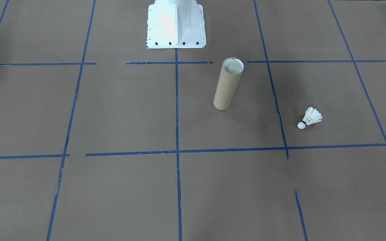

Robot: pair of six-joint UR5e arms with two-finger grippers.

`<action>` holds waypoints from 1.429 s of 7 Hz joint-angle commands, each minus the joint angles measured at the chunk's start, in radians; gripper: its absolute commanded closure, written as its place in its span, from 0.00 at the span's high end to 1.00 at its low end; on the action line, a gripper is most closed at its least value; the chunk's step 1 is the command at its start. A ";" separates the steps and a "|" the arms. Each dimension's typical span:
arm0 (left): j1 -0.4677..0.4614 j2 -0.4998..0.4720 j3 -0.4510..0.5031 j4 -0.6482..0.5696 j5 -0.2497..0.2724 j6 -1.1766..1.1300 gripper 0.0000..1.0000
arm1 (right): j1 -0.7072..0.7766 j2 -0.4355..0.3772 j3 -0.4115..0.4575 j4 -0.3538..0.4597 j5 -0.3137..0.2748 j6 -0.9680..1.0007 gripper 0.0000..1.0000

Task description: Collect badminton balls into bucket

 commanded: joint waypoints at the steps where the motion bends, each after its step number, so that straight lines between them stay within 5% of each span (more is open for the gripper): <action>1: 0.006 0.021 0.092 -0.317 0.003 -0.248 1.00 | 0.000 -0.002 0.000 0.000 0.000 0.000 1.00; 2: 0.053 0.082 0.109 -0.504 0.009 -0.368 1.00 | 0.000 -0.002 -0.002 0.000 0.000 0.000 1.00; 4: 0.210 0.099 0.116 -0.653 0.030 -0.586 1.00 | 0.000 0.000 -0.002 0.000 0.001 0.000 1.00; 6: 0.331 0.142 0.129 -0.928 0.062 -0.908 1.00 | 0.000 0.000 -0.002 0.000 0.000 0.000 1.00; 8: 0.470 0.144 0.221 -1.241 0.168 -1.187 1.00 | 0.000 -0.002 -0.002 0.000 0.000 0.000 1.00; 10: 0.569 0.142 0.240 -1.395 0.236 -1.416 1.00 | 0.000 0.000 -0.002 0.000 0.000 0.000 1.00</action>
